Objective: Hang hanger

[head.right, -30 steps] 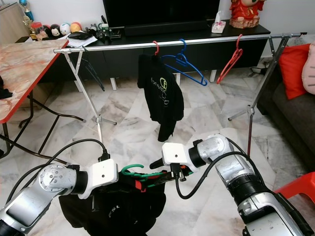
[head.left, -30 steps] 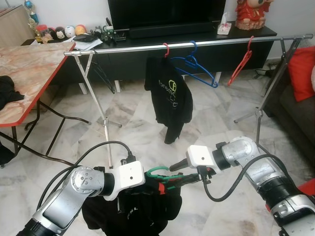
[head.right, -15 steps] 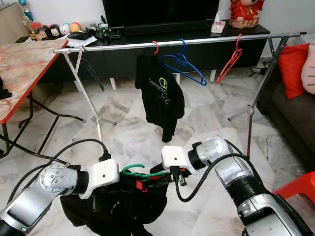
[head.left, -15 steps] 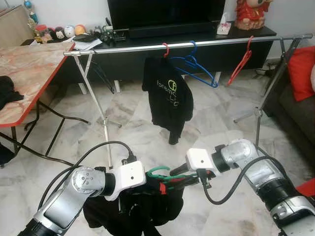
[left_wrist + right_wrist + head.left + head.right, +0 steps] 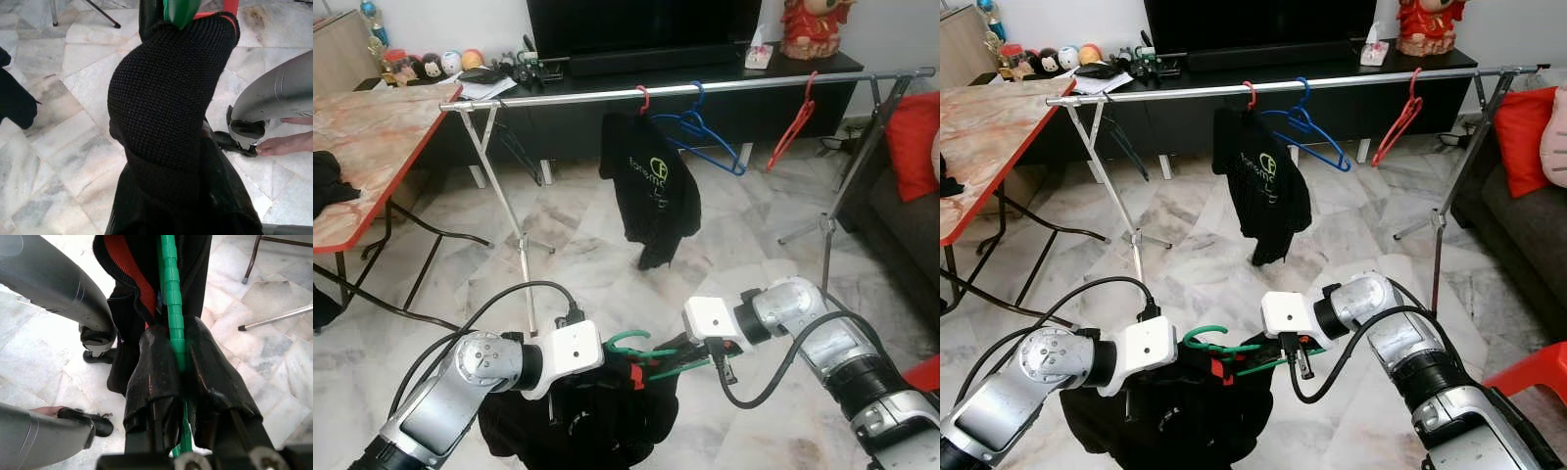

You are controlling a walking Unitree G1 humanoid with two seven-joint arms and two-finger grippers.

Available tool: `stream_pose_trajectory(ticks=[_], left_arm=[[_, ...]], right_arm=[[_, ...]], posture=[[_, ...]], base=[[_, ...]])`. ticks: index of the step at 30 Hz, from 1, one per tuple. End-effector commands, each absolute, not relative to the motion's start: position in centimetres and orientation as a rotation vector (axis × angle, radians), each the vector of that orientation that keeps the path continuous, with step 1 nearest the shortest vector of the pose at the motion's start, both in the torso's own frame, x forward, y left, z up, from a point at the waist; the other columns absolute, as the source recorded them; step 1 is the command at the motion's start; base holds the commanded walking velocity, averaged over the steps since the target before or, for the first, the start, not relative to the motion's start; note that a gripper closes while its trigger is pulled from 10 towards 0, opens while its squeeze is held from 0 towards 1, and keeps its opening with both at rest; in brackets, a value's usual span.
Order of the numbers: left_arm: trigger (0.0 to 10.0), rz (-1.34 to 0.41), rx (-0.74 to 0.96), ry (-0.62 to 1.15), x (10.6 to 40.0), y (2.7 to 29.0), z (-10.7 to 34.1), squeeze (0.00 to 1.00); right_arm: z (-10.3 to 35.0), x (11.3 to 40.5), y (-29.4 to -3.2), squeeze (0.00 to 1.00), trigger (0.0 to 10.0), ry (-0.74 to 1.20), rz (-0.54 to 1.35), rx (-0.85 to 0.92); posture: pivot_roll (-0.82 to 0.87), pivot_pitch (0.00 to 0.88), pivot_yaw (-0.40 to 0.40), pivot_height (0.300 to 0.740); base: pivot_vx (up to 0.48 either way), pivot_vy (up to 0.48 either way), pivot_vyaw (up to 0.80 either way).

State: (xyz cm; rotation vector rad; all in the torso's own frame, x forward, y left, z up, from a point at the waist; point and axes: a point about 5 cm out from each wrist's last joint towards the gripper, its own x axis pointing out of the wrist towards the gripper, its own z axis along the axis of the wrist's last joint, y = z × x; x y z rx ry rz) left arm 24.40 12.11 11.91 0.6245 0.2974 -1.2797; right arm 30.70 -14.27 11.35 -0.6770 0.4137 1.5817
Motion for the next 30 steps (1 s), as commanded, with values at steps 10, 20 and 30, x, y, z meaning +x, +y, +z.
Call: stream_pose_trajectory(ticks=[10,20,30], left_arm=[[10.0,-1.279,0.646,0.274,24.5,12.1,12.4,0.00],[10.0,-1.271,0.645,0.279,24.7,12.2,12.4,0.00],[10.0,-1.266,0.623,0.289,24.9,12.1,12.5,1.00]], right_arm=[[10.8,30.2,-13.7,0.00,0.0,0.408,1.603,-0.657],[10.8,30.3,-13.5,0.00,0.0,0.398,1.589,-0.653],[10.9,30.7,-13.0,0.00,0.0,0.359,1.553,-0.641]], posture=[[-0.08,0.027,0.063,0.740],[-0.08,0.022,0.064,0.740],[-0.08,0.010,0.063,0.740]], base=[[0.000,0.000,0.00],[0.000,0.000,0.00],[0.000,0.000,0.00]])
